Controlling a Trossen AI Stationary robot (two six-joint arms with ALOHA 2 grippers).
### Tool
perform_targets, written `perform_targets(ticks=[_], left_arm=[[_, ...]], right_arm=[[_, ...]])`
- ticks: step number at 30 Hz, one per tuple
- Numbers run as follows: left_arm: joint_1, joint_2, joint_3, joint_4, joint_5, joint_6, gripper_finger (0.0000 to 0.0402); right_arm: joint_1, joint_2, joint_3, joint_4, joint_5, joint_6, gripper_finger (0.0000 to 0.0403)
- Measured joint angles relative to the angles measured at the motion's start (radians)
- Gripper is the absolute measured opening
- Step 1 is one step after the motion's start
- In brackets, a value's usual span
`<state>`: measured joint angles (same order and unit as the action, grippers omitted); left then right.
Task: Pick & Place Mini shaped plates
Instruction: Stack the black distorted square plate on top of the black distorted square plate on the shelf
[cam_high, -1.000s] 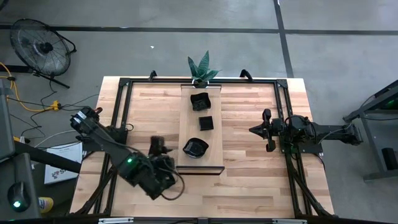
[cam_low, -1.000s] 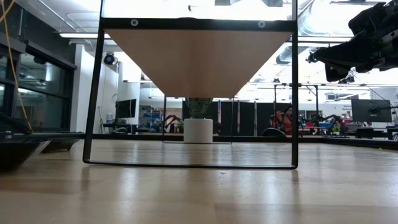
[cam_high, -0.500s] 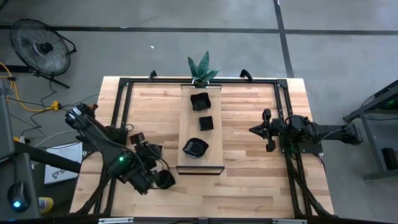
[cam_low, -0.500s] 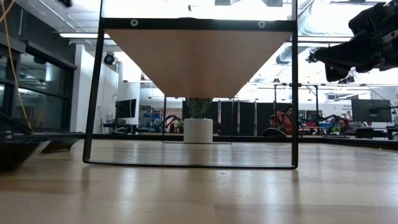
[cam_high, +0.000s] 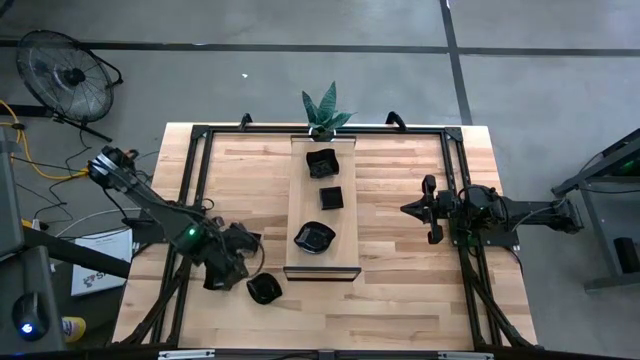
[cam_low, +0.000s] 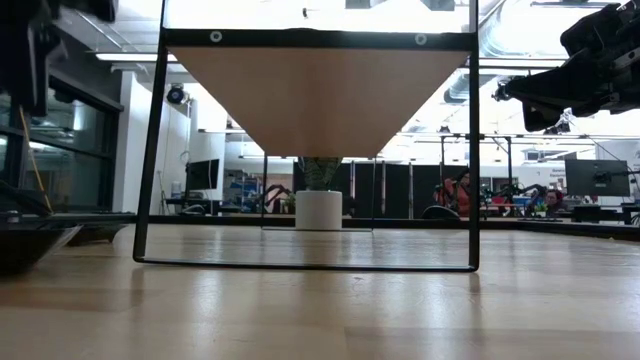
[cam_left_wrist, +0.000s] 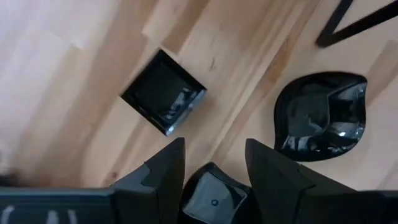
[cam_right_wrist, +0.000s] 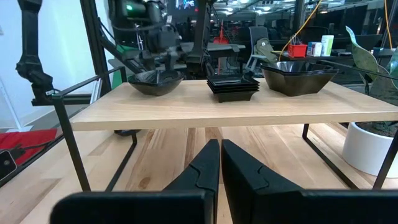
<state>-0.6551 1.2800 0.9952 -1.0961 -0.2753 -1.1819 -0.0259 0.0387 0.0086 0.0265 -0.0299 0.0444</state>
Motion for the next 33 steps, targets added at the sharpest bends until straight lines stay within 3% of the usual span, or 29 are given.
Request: perform_targets(ticks=[6, 10, 15, 21, 33], left_arm=[[0.063, -0.054, -0.128, 0.139, 0.113, 0.054, 0.0166], [0.1, -0.062, -0.163, 0.173, 0.13, 0.04, 0.0166], [0.128, -0.062, -0.167, 0.159, 0.13, -0.132, 0.0166], [0.1, -0.012, -0.168, 0.018, 0.167, -0.371, 0.0165], [0.042, 0.095, -0.167, 0.215, 0.235, -0.461, 0.0165]], right_arm=[[0.0, 0.0, 0.0, 0.0, 0.0, 0.0, 0.0012], [0.0, 0.0, 0.0, 0.0, 0.0, 0.0, 0.0012], [0.0, 0.0, 0.0, 0.0, 0.0, 0.0, 0.0012], [0.0, 0.0, 0.0, 0.0, 0.0, 0.0, 0.0012], [0.0, 0.001, 0.0, 0.0, 0.0, 0.0, 0.0012]])
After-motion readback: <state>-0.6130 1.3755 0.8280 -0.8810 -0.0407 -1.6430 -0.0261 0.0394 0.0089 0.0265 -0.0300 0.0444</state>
